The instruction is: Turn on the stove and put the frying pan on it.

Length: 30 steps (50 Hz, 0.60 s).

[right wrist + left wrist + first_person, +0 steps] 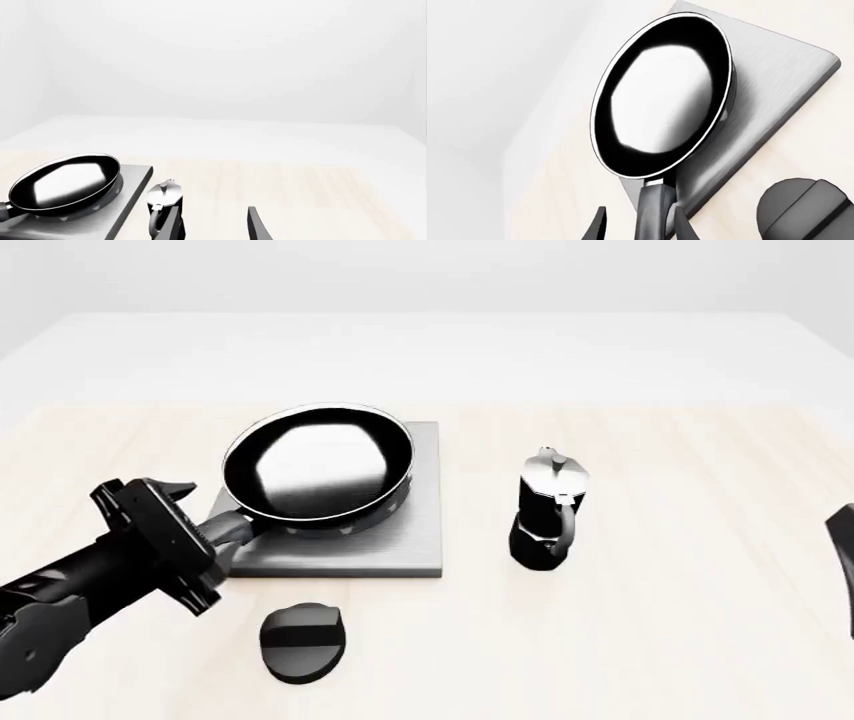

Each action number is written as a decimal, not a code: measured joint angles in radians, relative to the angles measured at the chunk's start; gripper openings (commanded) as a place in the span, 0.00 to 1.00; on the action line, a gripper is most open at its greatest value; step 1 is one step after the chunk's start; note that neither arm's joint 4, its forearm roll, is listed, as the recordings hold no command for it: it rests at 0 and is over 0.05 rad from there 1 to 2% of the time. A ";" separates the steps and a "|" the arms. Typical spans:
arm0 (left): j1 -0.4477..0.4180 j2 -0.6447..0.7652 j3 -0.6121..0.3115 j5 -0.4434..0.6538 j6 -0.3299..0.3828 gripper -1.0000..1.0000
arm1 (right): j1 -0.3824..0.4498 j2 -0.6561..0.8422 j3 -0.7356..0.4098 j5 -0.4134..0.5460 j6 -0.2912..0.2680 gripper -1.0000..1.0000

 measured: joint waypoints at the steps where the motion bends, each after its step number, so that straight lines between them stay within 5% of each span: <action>1: -0.001 -0.008 -0.002 0.006 0.000 1.00 | 0.000 0.000 -0.001 0.001 0.000 1.00; 30: -0.042 -0.315 -0.090 0.291 -0.061 1.00 | 0.004 0.000 -0.030 0.013 0.004 1.00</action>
